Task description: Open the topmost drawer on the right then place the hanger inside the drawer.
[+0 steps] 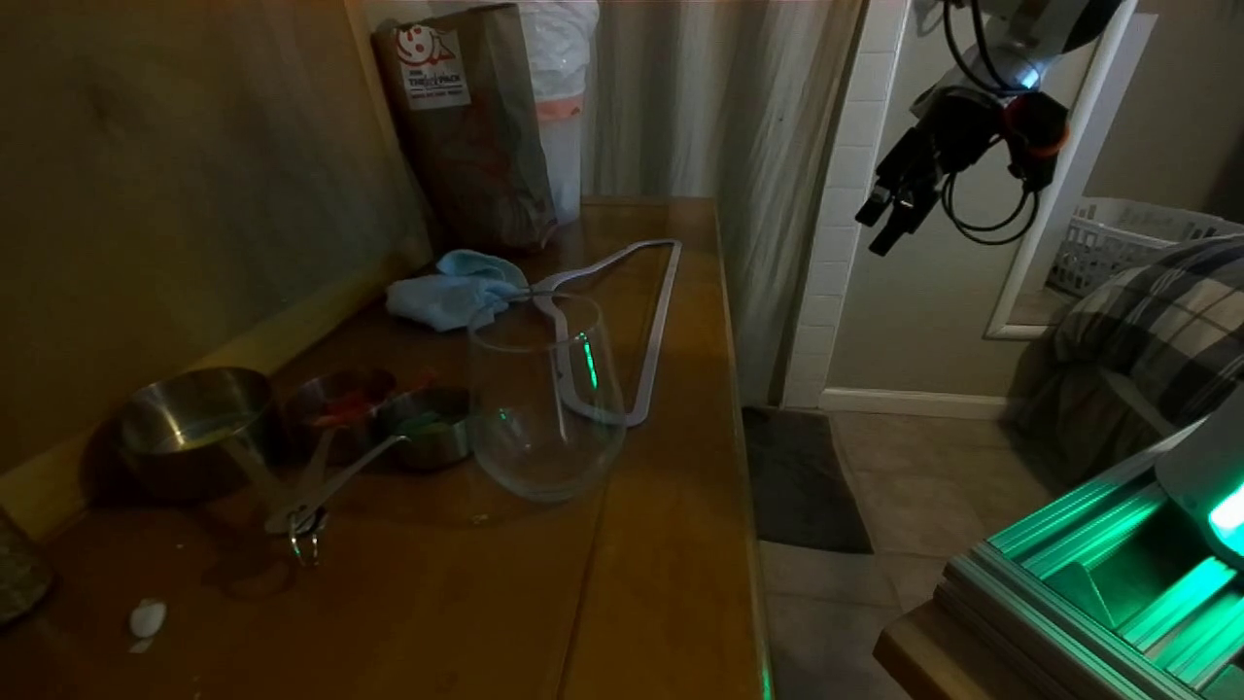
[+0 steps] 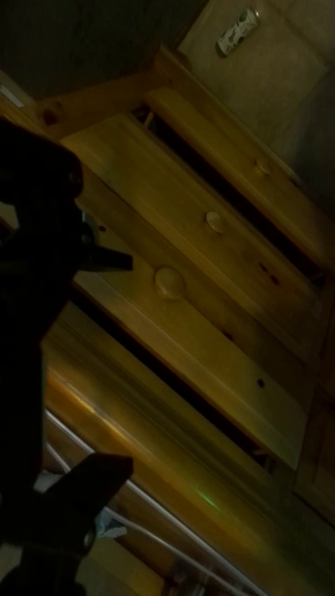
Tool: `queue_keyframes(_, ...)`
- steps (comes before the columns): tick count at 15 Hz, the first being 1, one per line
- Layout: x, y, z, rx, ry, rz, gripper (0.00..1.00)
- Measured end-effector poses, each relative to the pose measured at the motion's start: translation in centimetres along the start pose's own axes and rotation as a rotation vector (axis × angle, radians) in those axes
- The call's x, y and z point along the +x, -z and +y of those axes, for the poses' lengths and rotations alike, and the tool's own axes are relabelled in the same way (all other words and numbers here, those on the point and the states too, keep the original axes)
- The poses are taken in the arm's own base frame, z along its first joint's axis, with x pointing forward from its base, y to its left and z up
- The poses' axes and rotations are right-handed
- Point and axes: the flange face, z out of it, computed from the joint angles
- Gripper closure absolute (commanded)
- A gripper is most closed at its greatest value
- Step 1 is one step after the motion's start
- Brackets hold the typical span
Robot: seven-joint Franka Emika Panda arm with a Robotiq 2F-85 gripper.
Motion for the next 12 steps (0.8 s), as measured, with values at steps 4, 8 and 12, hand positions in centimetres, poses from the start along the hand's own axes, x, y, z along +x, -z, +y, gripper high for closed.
queue_keyframes(4,-0.3,0.2,0.6,-0.012,-0.014,0.008,0.00)
queue_keyframes(8,-2.3,-1.4,3.3,0.068,-0.071,0.065,0.00)
queue_keyframes(12,-2.5,-5.8,5.1,0.201,-0.074,0.104,0.00)
